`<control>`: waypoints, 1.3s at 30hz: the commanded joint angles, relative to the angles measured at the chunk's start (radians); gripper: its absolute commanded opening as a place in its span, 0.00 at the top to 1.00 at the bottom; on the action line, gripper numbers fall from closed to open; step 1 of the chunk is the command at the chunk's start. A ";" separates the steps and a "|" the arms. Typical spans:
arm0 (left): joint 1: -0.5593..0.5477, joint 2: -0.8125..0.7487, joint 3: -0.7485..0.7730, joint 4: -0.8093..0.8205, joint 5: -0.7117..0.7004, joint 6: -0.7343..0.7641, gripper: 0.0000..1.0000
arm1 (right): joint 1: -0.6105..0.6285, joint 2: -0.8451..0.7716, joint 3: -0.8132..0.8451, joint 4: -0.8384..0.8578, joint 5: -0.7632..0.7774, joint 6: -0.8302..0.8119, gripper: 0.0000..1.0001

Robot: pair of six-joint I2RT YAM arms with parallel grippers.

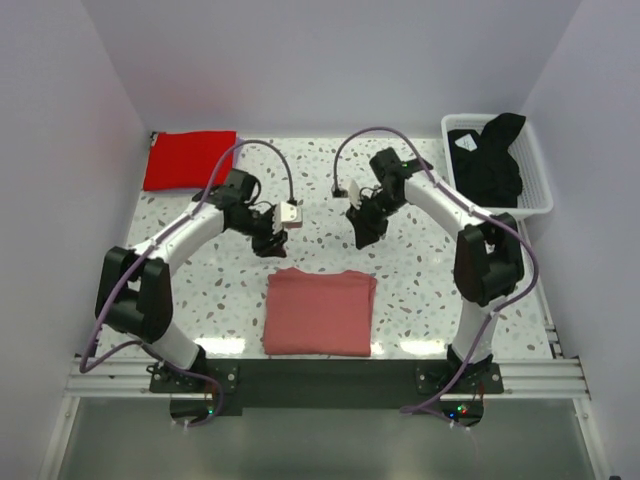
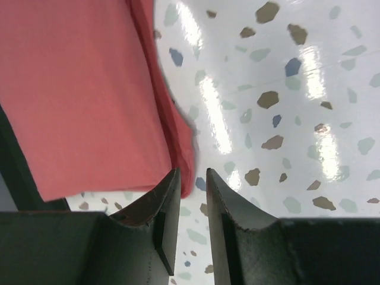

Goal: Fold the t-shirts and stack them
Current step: Fold the tshirt

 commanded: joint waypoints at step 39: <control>-0.413 0.022 -0.146 0.450 -0.177 -0.221 1.00 | -0.023 0.279 0.117 0.194 -0.330 0.546 0.93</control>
